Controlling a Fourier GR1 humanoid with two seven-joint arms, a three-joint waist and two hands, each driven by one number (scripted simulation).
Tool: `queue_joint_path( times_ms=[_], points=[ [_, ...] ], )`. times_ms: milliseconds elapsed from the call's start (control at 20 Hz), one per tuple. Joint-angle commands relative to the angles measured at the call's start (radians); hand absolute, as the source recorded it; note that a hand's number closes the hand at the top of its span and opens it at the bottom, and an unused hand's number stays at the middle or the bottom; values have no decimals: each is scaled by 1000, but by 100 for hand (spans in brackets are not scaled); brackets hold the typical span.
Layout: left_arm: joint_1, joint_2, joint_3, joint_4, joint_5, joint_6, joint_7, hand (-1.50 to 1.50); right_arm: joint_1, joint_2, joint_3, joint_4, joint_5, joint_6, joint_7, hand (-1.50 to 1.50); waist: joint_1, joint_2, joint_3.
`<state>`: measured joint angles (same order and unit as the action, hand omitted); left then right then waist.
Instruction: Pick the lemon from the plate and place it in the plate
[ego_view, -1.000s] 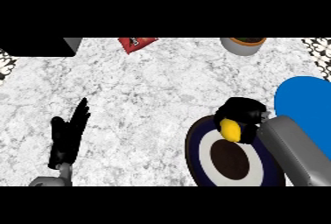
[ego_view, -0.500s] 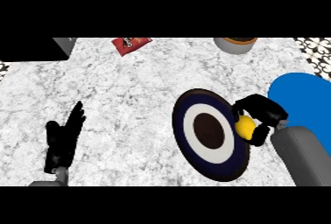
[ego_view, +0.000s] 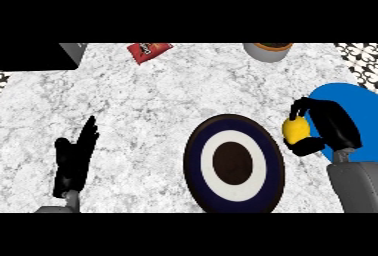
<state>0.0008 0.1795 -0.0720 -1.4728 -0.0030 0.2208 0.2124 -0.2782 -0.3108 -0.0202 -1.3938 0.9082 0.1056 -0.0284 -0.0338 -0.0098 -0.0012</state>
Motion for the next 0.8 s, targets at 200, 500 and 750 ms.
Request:
queue_joint_path(
  times_ms=[200,500,750],
  points=[
    [28,-4,-18,-28,-14,-10,4,0,105,-4,-154,-388,-21,-93,176,150,10,1,0],
    [-38,-33,-21,24,-43,-5,20,0,91,-29,-273,-388,-82,-45,252,150,28,9,1],
    [-62,-34,13,49,-30,-34,14,0,75,-75,-349,-251,-97,-82,207,150,32,10,1]
  ],
)
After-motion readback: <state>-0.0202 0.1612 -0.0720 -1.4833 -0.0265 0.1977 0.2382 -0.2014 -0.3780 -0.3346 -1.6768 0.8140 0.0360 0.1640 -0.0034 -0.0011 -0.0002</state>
